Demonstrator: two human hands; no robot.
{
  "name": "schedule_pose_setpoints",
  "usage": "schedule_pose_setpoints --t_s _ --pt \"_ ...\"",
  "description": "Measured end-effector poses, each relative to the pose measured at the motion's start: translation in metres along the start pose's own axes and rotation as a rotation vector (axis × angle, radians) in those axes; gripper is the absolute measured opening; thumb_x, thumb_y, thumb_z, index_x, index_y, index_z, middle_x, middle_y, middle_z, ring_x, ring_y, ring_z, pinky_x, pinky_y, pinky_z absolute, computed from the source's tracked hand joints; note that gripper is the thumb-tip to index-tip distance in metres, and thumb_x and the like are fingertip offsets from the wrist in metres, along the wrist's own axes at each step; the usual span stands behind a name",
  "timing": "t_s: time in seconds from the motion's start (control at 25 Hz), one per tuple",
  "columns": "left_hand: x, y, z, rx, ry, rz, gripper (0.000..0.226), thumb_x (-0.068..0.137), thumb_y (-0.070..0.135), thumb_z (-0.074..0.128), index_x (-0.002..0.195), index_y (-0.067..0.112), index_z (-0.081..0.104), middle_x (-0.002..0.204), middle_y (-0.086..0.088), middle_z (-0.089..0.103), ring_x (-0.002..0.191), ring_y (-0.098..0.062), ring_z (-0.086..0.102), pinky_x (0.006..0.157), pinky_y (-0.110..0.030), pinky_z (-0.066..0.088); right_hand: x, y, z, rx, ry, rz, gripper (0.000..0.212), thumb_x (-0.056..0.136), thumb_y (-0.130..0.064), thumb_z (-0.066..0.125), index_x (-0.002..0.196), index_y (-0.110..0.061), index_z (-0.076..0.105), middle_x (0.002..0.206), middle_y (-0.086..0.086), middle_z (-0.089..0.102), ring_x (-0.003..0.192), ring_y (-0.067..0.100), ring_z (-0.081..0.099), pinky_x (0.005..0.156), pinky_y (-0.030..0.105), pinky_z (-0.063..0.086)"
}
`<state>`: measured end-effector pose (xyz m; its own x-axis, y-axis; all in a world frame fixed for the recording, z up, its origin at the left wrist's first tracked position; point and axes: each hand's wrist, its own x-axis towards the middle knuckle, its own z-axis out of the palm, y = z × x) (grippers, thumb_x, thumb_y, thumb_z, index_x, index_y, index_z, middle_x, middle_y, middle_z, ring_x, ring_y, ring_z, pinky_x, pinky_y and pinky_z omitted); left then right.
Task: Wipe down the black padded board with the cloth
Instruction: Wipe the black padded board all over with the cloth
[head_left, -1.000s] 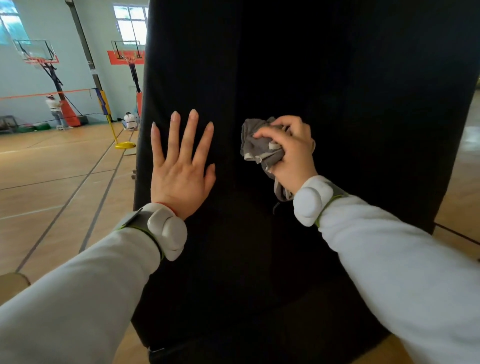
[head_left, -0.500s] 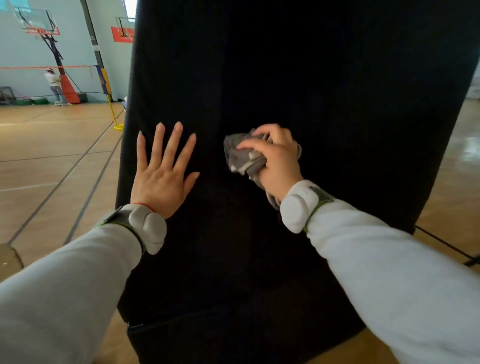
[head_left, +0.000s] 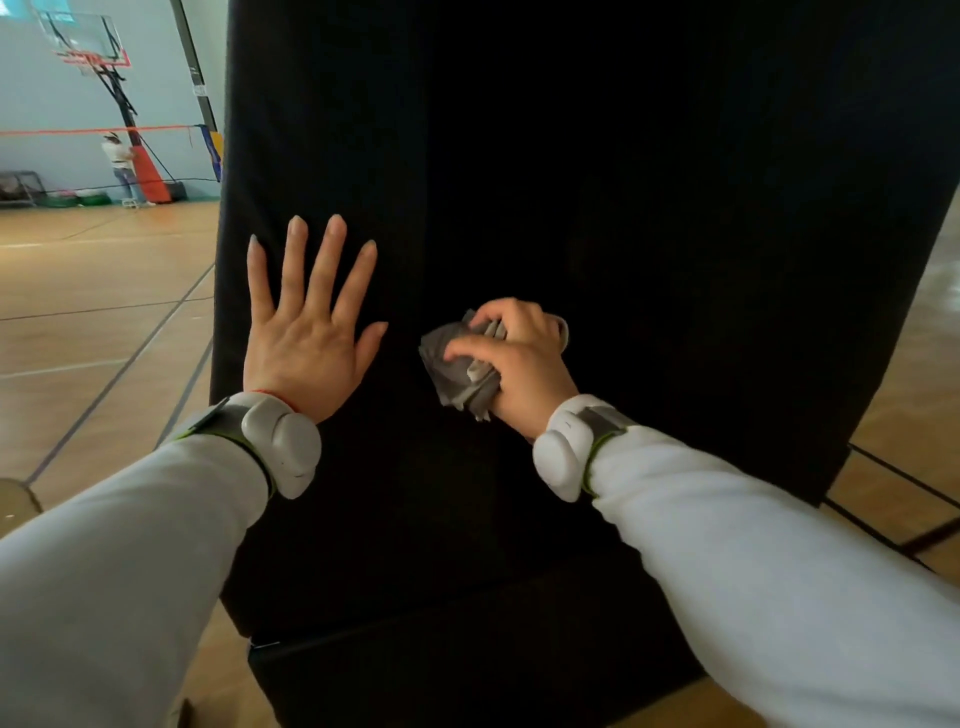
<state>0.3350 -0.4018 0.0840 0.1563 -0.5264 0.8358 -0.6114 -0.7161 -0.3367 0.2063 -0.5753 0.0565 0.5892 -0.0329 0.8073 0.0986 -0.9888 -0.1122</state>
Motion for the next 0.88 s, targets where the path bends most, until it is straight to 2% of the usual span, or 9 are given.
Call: schedule_pose_setpoints --t_s 0.08,0.12,0.24,0.4,0.6,0.68,0.76,0.8,0.88 --pt "0.001 -0.001 0.000 0.001 -0.007 0.000 0.067 0.091 0.045 0.032 0.148 0.014 0.015 0.154 -0.017 0.011 0.141 -0.039 0.003 0.111 -0.049 -0.016 0.005 0.004 -0.012 -0.024 -0.086 -0.087 0.029 0.064 -0.016 0.076 0.092 -0.023 0.072 0.105 0.007 0.055 0.101 0.026 0.044 0.080 0.047 0.037" --pt "0.001 -0.002 0.000 0.002 -0.008 0.000 0.067 0.091 0.045 0.032 0.148 0.014 0.015 0.154 -0.017 0.012 0.140 -0.039 0.003 0.111 -0.049 -0.016 0.016 0.004 -0.019 -0.016 -0.041 -0.077 0.031 0.063 -0.014 0.076 0.093 -0.023 0.072 0.105 0.008 0.056 0.099 0.028 0.047 0.080 0.047 0.038" --pt "-0.001 -0.002 0.003 -0.001 0.005 0.005 0.067 0.091 0.045 0.033 0.148 0.014 0.016 0.154 -0.017 0.013 0.140 -0.039 0.003 0.111 -0.049 -0.015 0.059 -0.003 -0.037 0.053 0.267 0.098 0.035 0.067 -0.010 0.069 0.099 -0.025 0.069 0.111 0.006 0.052 0.102 0.024 0.044 0.086 0.046 0.041" --pt "-0.002 -0.004 0.005 -0.005 0.018 0.016 0.068 0.092 0.045 0.034 0.149 0.015 0.013 0.155 -0.016 0.011 0.141 -0.037 0.001 0.112 -0.051 -0.012 0.061 -0.011 -0.020 0.036 0.353 0.142 0.025 0.072 -0.019 0.066 0.096 -0.027 0.069 0.109 0.003 0.050 0.103 0.019 0.041 0.086 0.040 0.039" --pt "-0.002 -0.004 0.005 -0.024 0.032 0.024 0.067 0.092 0.044 0.036 0.149 0.016 0.013 0.155 -0.015 0.010 0.141 -0.036 0.001 0.112 -0.052 -0.009 0.006 -0.005 0.015 0.000 0.193 0.081 0.024 0.071 -0.028 0.071 0.095 -0.028 0.069 0.110 -0.002 0.045 0.104 0.017 0.036 0.088 0.030 0.024" --pt "-0.003 -0.004 0.004 -0.031 0.032 0.023 0.068 0.092 0.044 0.036 0.149 0.016 0.013 0.155 -0.015 0.011 0.141 -0.036 0.001 0.112 -0.053 -0.008 -0.016 -0.004 0.022 -0.012 0.056 0.063 0.023 0.073 -0.035 0.064 0.094 -0.029 0.069 0.111 -0.005 0.043 0.105 0.017 0.036 0.089 0.039 0.030" --pt "-0.003 -0.004 0.001 -0.046 0.027 0.024 0.068 0.092 0.044 0.035 0.149 0.016 0.012 0.155 -0.015 0.011 0.141 -0.036 0.001 0.112 -0.053 -0.008 -0.018 -0.002 0.009 -0.039 -0.096 0.011 0.025 0.068 -0.030 0.068 0.093 -0.026 0.071 0.108 0.001 0.050 0.103 0.019 0.038 0.084 0.049 0.038" --pt "-0.003 -0.004 0.001 -0.051 0.025 0.025 0.068 0.092 0.044 0.035 0.149 0.016 0.011 0.155 -0.015 0.011 0.141 -0.036 0.001 0.112 -0.052 -0.008 -0.008 -0.002 -0.002 -0.025 -0.122 0.008 0.029 0.065 -0.023 0.070 0.093 -0.023 0.072 0.106 0.005 0.053 0.101 0.021 0.042 0.082 0.049 0.041" --pt "-0.002 -0.005 0.002 -0.056 0.021 0.030 0.068 0.092 0.043 0.036 0.149 0.016 0.012 0.155 -0.015 0.011 0.141 -0.036 0.001 0.112 -0.052 -0.009 0.023 -0.003 -0.025 0.017 0.023 0.070 0.033 0.064 -0.014 0.068 0.096 -0.020 0.072 0.105 0.008 0.055 0.097 0.028 0.049 0.082 0.045 0.044"
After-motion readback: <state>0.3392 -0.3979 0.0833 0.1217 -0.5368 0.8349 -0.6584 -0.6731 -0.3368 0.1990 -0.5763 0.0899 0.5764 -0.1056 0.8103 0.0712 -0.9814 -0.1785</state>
